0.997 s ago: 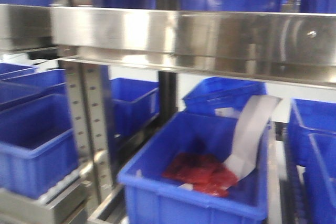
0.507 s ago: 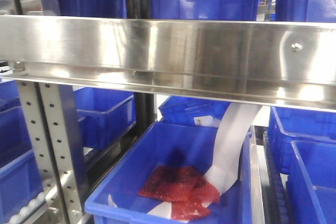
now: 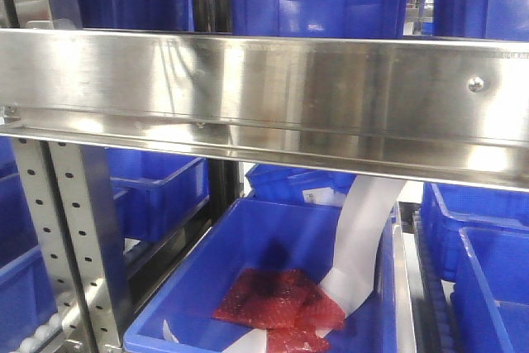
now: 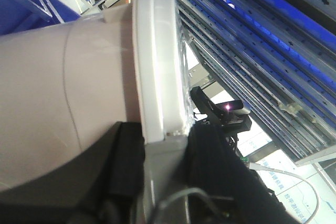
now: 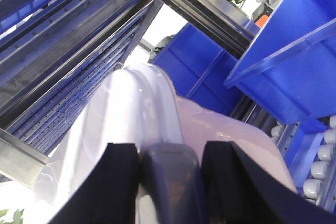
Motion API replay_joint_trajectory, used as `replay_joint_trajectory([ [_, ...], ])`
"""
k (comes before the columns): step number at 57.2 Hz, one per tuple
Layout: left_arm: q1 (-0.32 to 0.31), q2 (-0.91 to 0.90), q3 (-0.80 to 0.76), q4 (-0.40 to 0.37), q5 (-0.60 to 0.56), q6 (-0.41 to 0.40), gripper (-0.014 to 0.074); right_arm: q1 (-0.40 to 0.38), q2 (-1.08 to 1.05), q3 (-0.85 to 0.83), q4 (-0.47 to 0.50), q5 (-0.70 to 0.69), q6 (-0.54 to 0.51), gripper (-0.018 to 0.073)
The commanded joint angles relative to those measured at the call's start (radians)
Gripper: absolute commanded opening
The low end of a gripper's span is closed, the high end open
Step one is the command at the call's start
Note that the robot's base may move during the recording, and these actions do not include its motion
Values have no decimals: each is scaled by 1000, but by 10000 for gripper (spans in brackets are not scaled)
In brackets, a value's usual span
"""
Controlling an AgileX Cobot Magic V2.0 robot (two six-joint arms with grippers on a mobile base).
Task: Grab white bin and place on right shelf
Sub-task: 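Raise the bin above the upper shelf level with both grippers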
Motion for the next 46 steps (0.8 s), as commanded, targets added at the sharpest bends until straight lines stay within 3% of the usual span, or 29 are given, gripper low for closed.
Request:
replay_joint_trajectory([
  [1, -29, -54, -37, -162, 103, 27, -117, 19, -47, -34, 108, 83, -4, 59],
  [46, -29, -54, -37, -162, 103, 27, -117, 19, -47, -34, 108, 83, -4, 59],
])
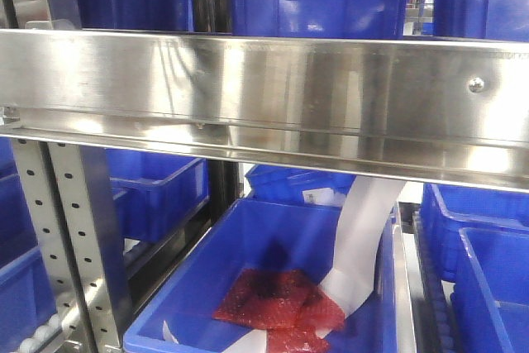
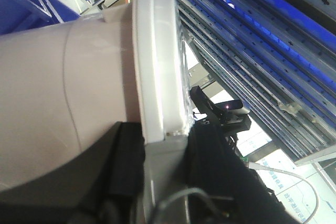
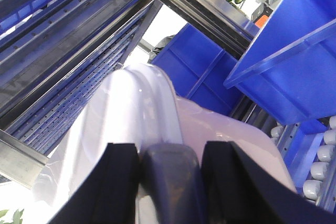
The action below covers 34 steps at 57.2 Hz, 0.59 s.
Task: Grab white bin and place on right shelf
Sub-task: 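Raise the bin above the upper shelf level with both grippers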
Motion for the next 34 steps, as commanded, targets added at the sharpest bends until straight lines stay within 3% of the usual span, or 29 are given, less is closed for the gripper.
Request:
replay_joint_trajectory([
  [1, -29, -54, -37, -162, 102, 27, -117, 19, -47, -34, 108, 84, -4, 59],
  [25, -29, -54, -37, -164, 84, 27, -117, 19, -45, -34, 108, 81, -4, 59],
  [34, -29, -52, -37, -68, -7, 27, -117, 19, -12, -33, 89, 99, -4, 59],
])
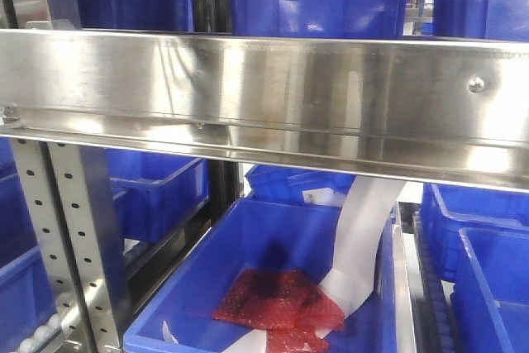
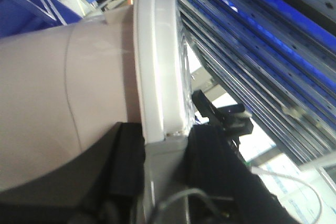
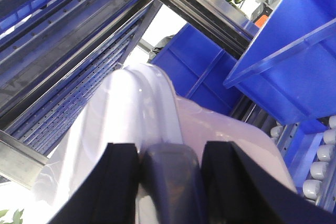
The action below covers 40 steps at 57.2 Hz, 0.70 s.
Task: Grab white bin and place on right shelf
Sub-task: 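Raise the bin above the upper shelf level with both grippers, then lower the bin onto the upper shelf and open both grippers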
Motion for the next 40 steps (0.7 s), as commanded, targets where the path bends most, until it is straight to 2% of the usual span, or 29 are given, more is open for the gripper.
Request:
replay_joint_trajectory([
  [1, -25, -53, -37, -54, 19, 27, -117, 19, -18, -33, 83, 101, -4, 59],
  [5, -25, -43, -37, -18, 3, 27, -117, 19, 13, -33, 63, 119, -4, 59],
  [21, -25, 45, -37, -14, 28, 27, -104, 19, 97, -33, 57, 199, -5, 59],
  [25, -25, 61, -37, -14, 29, 27, -62, 19, 99, -34, 55, 198, -6, 61],
  [28, -25, 68, -37, -14, 30, 27, 5, 19, 99, -34, 55, 195, -8, 76],
  [31, -25, 72, -37, -8, 26, 29, 83, 19, 99, -34, 54, 195, -19, 132],
  [34, -25, 72, -37, -6, 14, 29, 179, 19, 99, -34, 48, 195, -25, 225],
  [40, -25, 72, -37, -4, -19, 29, 384, 19, 99, -34, 40, 174, -47, 505],
])
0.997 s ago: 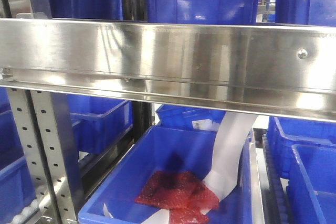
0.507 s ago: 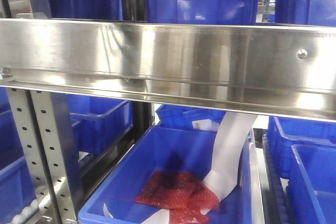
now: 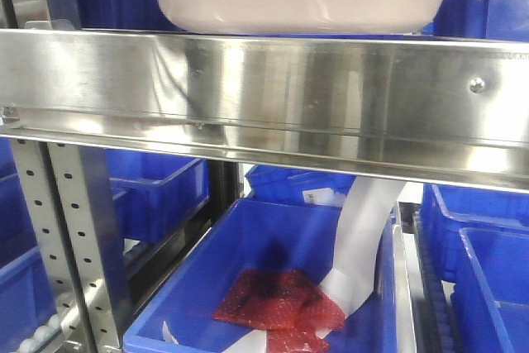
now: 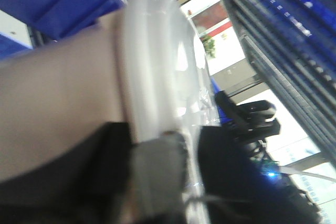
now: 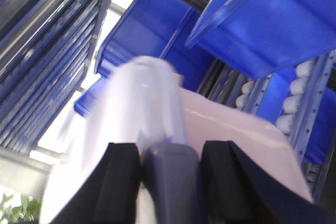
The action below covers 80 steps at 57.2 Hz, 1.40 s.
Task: Grab white bin and place on right shelf
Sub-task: 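Lower the bin onto the upper shelf and open both grippers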
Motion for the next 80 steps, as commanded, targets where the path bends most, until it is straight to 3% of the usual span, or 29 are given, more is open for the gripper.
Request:
replay_joint_trajectory([
  [1, -21, -50, -37, -91, 26, 13, 407, 16, -60, -34, 46, 99, -34, 541],
  [4, -21, -50, -37, -91, 9, 13, 485, 16, -60, -34, 39, 87, -49, 657],
  [10, -21, -50, -37, -91, -16, 13, 563, 16, -60, -34, 6, 62, -89, 636],
  [22, -21, -50, -37, -54, -73, 16, 556, 16, -60, -36, -117, -42, -145, 636],
  [39, -21, -50, -37, 201, -163, 16, 556, 14, -77, -36, -329, -222, -248, 636],
  [48, -21, -81, -37, 328, -156, 16, 555, 11, -126, -36, -419, -222, -248, 635],
  [57, -21, -158, -37, 413, -84, 16, 510, 11, -212, -36, -442, -162, -245, 631],
  [65, -21, -247, -37, 431, -8, 16, 356, 11, -310, -33, -442, -107, -234, 516],
  [72, -21, -335, -37, 484, 26, 13, 188, 11, -405, -33, -464, -74, -188, 240],
  [78, -21, -401, -37, 591, 32, -42, 70, 11, -466, -8, -511, -51, -157, 60],
  [80, -21, -422, -37, 655, 32, -81, 41, 11, -493, 9, -535, -51, -136, 66],
])
